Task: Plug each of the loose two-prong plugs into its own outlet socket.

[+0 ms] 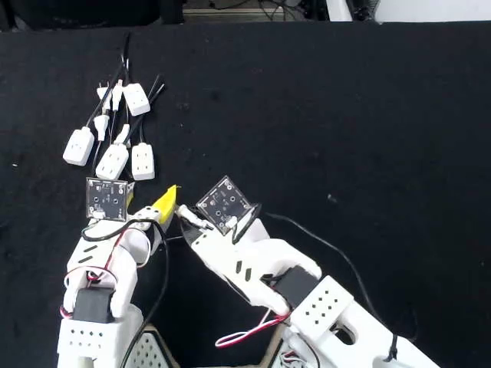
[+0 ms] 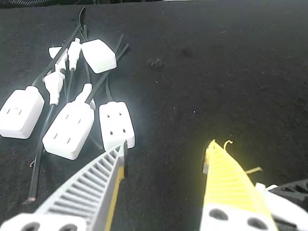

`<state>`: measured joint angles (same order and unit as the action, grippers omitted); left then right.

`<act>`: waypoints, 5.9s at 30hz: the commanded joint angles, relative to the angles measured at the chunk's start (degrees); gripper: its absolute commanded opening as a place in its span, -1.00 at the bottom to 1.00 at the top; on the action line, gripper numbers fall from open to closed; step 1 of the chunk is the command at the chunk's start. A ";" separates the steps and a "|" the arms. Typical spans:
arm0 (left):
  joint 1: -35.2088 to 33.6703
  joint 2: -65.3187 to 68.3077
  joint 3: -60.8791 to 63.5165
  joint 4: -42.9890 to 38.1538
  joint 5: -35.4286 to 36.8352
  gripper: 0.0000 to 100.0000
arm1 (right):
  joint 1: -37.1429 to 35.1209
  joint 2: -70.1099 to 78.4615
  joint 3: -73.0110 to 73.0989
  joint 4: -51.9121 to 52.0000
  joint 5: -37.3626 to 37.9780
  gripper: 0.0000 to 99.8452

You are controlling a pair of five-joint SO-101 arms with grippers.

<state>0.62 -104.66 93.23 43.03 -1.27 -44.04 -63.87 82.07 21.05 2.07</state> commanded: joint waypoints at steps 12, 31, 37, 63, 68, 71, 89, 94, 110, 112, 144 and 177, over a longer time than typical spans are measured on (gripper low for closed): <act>0.66 0.26 1.89 -2.46 0.00 -0.47 | 2.02 -2.07 -0.66 -2.64 -0.62 -0.98; -4.97 0.26 0.66 -1.67 0.35 -0.47 | 13.10 -1.80 -11.82 18.37 -0.18 -0.98; -5.05 0.26 1.10 -1.67 0.09 -0.47 | 13.19 -0.92 -17.27 24.53 4.75 -0.98; -4.97 0.35 1.98 -1.58 0.09 -0.47 | 13.01 50.15 -65.71 65.05 5.80 -0.98; -4.97 0.35 2.07 -1.58 0.09 -0.47 | 13.19 56.04 -68.62 65.14 2.46 -0.98; -4.97 0.35 2.07 -1.58 0.09 -0.47 | 13.10 59.74 -70.64 67.16 -2.29 -0.98; -4.97 0.35 1.98 -1.58 0.09 -0.47 | 13.01 70.81 -78.20 69.63 -13.19 -0.98; -4.97 0.35 1.98 -1.58 0.09 -0.47 | 13.19 71.08 -77.85 68.13 -14.24 -0.98; -5.32 0.35 1.80 -1.58 0.09 -0.47 | 15.56 71.16 -78.11 66.37 -18.11 -0.98; -5.32 0.35 1.80 -1.58 0.09 -0.47 | 16.44 71.16 -78.11 66.37 -18.11 -0.98; -5.41 0.35 1.71 -1.58 0.09 -0.47 | 15.03 76.44 -78.11 66.73 -11.87 -0.98; -5.41 0.26 1.71 -1.58 0.09 -0.47 | 15.82 76.97 -79.25 66.73 -16.00 -0.98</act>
<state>-4.04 -104.04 95.43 41.63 -1.45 -29.27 13.23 5.32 88.22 -13.67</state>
